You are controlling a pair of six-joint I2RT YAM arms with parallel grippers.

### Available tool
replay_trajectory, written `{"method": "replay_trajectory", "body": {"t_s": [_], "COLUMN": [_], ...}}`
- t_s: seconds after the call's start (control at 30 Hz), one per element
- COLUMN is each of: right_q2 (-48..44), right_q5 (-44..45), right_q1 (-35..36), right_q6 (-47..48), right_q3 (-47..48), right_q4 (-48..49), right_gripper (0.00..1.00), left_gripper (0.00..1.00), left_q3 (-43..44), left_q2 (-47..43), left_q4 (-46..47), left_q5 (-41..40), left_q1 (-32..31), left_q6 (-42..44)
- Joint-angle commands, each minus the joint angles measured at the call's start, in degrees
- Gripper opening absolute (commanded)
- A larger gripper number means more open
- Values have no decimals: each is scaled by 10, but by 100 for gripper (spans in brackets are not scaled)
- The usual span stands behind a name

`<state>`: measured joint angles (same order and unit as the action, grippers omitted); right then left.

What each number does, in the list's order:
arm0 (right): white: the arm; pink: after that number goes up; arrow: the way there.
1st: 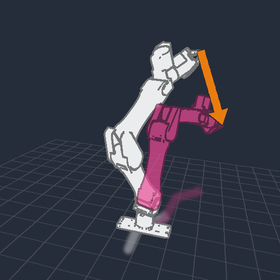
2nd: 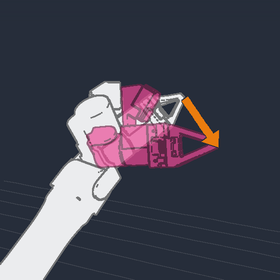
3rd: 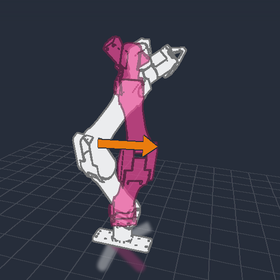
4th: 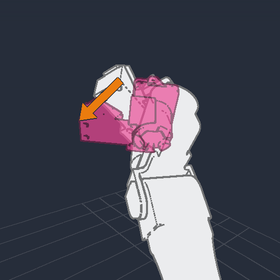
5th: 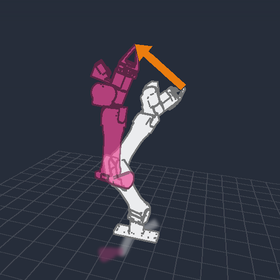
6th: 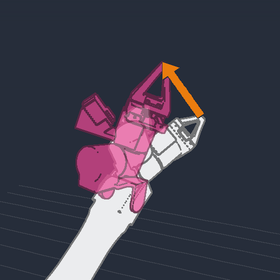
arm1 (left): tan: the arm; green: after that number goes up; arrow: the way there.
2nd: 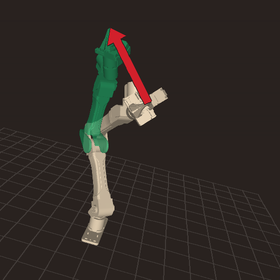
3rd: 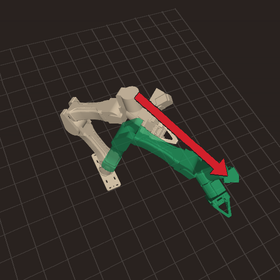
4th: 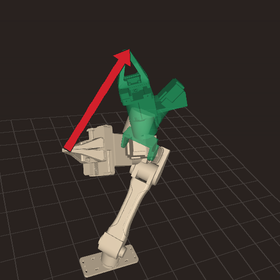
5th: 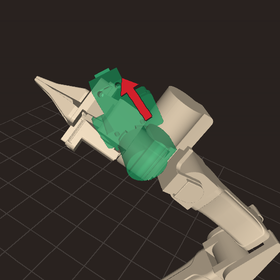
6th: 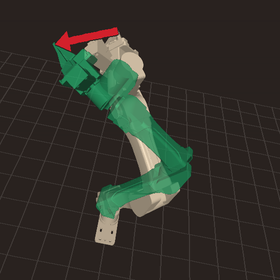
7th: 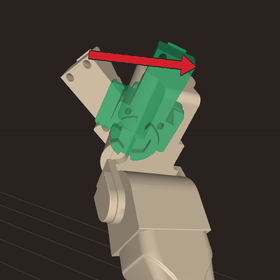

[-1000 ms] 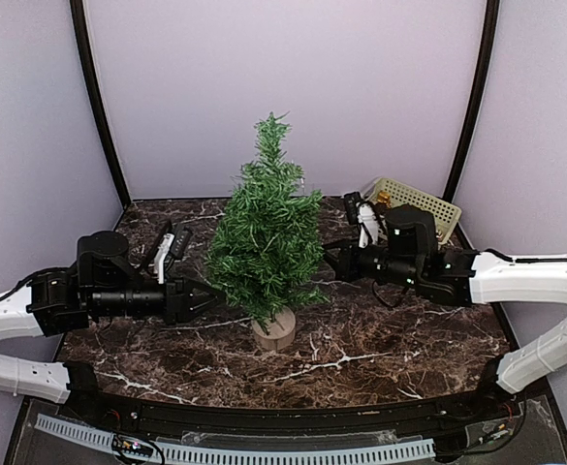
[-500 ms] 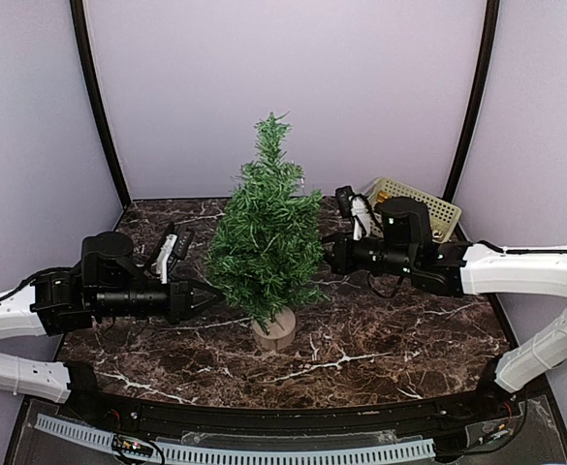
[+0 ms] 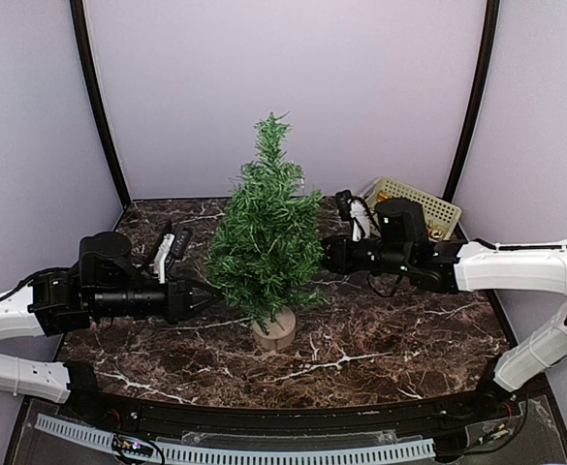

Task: Decorate the small christmas tree
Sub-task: Adjust the side of the string light in the gap of branches, then pick up the ornament ball from the bin.

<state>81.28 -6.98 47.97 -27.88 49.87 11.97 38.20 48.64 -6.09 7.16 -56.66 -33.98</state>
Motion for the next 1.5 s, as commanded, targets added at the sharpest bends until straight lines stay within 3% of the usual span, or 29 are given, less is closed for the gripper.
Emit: {"method": "replay_trajectory", "body": {"t_s": [0.0,0.17,0.4,0.47,0.57,0.63,0.77,0.87,1.0,1.1,1.33,1.47], "right_q2": [-44,-108,-181,-204,-239,-264,-296,-290,-250,-206,-123,-45], "right_q5": [31,67,118,130,151,157,150,178,260,301,211,170], "right_q1": [-11,-20,-28,-28,-28,-28,-28,-28,-30,-45,-209,-300], "right_q6": [2,5,-1,0,1,-6,-25,-28,-20,-10,40,67], "right_q3": [9,-17,-44,-50,-50,-43,-9,25,89,149,187,201], "right_q4": [-17,-43,-80,-89,-116,-148,-201,-256,-358,-434,-435,-401], "right_gripper": [42,64,73,76,84,89,97,98,99,99,98,93], "left_gripper": [21,36,51,60,86,94,99,99,99,99,99,99], "left_q3": [-1,21,48,64,96,133,181,185,169,155,138,132], "left_q2": [-26,-50,-100,-106,-103,-92,-50,-40,-8,47,120,126], "left_q4": [-8,-75,-166,-196,-268,-310,-376,-358,-296,-247,-133,-88], "left_q5": [-11,-30,-59,-85,-149,-178,-214,-188,-36,38,114,93], "left_q1": [2,2,2,2,3,5,33,85,228,290,433,495], "left_q6": [-1,-4,-23,-29,-49,-45,-26,8,65,107,188,230]}}
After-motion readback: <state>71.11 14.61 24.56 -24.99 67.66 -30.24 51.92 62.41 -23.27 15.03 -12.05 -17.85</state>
